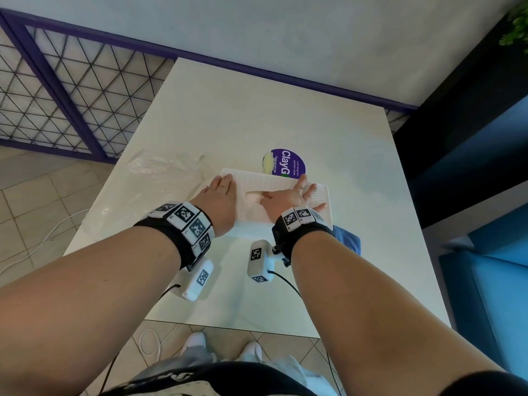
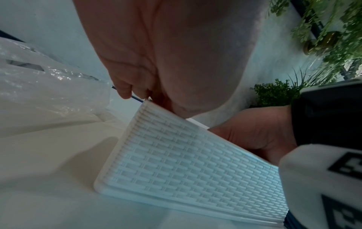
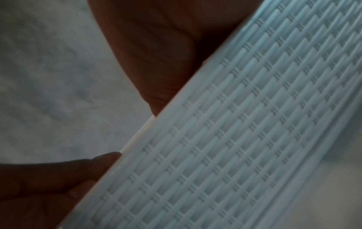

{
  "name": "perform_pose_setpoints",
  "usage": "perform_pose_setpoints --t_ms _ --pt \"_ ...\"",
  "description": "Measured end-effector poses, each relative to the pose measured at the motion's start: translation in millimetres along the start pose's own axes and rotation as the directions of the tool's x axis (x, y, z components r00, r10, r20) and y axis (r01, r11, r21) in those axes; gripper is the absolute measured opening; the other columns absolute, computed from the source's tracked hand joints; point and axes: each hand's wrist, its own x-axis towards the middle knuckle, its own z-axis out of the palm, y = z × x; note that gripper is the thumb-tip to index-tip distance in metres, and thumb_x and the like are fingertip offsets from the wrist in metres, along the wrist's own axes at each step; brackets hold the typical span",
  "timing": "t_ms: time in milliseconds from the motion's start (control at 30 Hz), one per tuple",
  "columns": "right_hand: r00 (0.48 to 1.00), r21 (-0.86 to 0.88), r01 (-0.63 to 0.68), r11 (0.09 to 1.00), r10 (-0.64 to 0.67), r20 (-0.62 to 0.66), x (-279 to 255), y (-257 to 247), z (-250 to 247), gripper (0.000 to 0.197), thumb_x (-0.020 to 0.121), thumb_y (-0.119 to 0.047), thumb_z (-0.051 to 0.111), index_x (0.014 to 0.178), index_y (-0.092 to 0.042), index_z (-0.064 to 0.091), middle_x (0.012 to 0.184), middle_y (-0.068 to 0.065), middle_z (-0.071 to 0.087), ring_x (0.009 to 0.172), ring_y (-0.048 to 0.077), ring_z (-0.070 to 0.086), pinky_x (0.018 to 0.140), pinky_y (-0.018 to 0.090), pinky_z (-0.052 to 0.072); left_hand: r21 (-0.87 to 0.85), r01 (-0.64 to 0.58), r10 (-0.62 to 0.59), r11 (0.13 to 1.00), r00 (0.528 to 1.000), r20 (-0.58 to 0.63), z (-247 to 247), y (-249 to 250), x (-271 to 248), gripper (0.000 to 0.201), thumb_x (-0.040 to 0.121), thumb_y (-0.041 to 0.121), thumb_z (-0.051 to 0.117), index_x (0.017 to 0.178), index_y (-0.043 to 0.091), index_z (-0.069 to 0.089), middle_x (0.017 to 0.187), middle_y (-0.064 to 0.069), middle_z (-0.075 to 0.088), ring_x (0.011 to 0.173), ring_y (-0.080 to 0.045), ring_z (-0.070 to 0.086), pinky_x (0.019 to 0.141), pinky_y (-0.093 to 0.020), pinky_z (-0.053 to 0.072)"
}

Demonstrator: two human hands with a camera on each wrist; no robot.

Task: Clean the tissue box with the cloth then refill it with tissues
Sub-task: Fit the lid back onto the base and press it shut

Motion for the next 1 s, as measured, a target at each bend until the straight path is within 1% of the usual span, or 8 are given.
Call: perform_pose_setpoints --t_ms 133,233,433,567,733,800,900,1000 --pt "0.998 -0.039 -0.053 0.998 0.054 0.011 2.8 -4.7 -2.9 0.060 0.091 -0.049 0.040 0.144 -0.022 0.040 0.160 -0.002 -0.019 0.147 0.029 -0.022 0.111 0.068 -0.010 -0.008 0.012 -0.012 1.000 1.000 0.007 0.4 -0.1 0.4 0.074 0.086 -0.003 0.029 0.151 0.002 -0.007 0.160 -0.010 -0.014 0.148 -0.026 -0.009 0.121 -0.039 0.007" --pt "0.999 -0.049 -0.028 0.998 0.029 0.023 -0.4 -5.9 -3.3 0.050 0.090 -0.049 0.042 0.132 -0.024 0.056 0.160 0.002 -0.020 0.146 0.034 -0.021 0.109 0.071 -0.010 -0.004 0.010 -0.010 1.000 1.000 0.003 0.9 -0.2 0.7 0.074 0.086 -0.002 0.030 0.151 0.002 -0.007 0.161 -0.010 -0.014 0.148 -0.026 -0.009 0.121 -0.039 0.007" --pt "0.999 -0.113 -0.008 0.994 0.013 0.047 4.5 -6.2 -7.4 0.056 0.090 -0.054 0.044 0.132 -0.019 0.056 0.160 0.006 -0.018 0.146 0.038 -0.018 0.106 0.075 -0.001 0.009 0.011 -0.011 1.000 1.000 0.000 2.8 -1.8 2.1 0.073 0.087 0.001 0.029 0.151 0.003 -0.007 0.161 -0.011 -0.014 0.148 -0.026 -0.009 0.121 -0.039 0.008" --pt "0.993 -0.126 -0.045 0.991 0.058 0.102 13.3 -5.6 -11.6 0.077 0.084 -0.069 0.046 0.145 -0.023 0.041 0.160 0.002 -0.020 0.147 0.035 -0.018 0.107 0.073 -0.001 0.010 0.013 -0.014 1.000 1.000 0.019 1.2 -1.2 1.3 0.074 0.088 0.002 0.029 0.151 0.003 -0.009 0.160 -0.010 -0.015 0.148 -0.025 -0.011 0.121 -0.039 0.007" --pt "0.989 -0.149 -0.076 0.986 0.094 0.116 16.2 -5.8 -7.9 0.073 0.088 -0.059 0.044 0.152 -0.034 0.019 0.157 0.002 -0.027 0.146 0.032 -0.022 0.110 0.070 -0.003 0.001 0.026 -0.026 1.000 0.999 0.044 -2.1 0.7 -0.9 0.075 0.087 -0.001 0.029 0.150 0.004 -0.011 0.160 -0.009 -0.018 0.148 -0.024 -0.012 0.120 -0.037 0.005" --pt "0.984 -0.174 -0.094 0.980 0.118 0.134 15.8 -9.4 -10.4 0.086 0.082 -0.071 0.045 0.152 -0.029 0.020 0.157 0.002 -0.029 0.146 0.035 -0.022 0.108 0.073 0.000 -0.003 0.031 -0.031 1.000 0.998 0.048 -2.8 1.6 -1.4 0.075 0.087 -0.001 0.028 0.150 0.004 -0.012 0.160 -0.008 -0.018 0.148 -0.023 -0.013 0.120 -0.037 0.004" --pt "0.973 -0.213 -0.101 0.972 0.141 0.182 15.2 -16.4 -15.3 0.117 0.061 -0.091 0.043 0.153 -0.024 0.015 0.157 0.005 -0.028 0.144 0.040 -0.024 0.104 0.077 0.002 0.002 0.033 -0.033 0.999 0.998 0.047 -3.1 2.0 -1.8 0.075 0.087 -0.001 0.029 0.150 0.004 -0.012 0.160 -0.009 -0.019 0.148 -0.024 -0.013 0.120 -0.037 0.005" --pt "0.978 -0.223 -0.069 0.972 0.110 0.178 17.2 -14.9 -7.9 0.099 0.073 -0.081 0.044 0.152 -0.026 0.022 0.156 0.006 -0.031 0.142 0.045 -0.024 0.101 0.080 0.001 0.007 0.034 -0.035 0.999 0.998 0.043 -2.4 3.4 -1.7 0.075 0.087 -0.001 0.028 0.150 0.003 -0.011 0.160 -0.010 -0.018 0.148 -0.025 -0.012 0.121 -0.038 0.005"
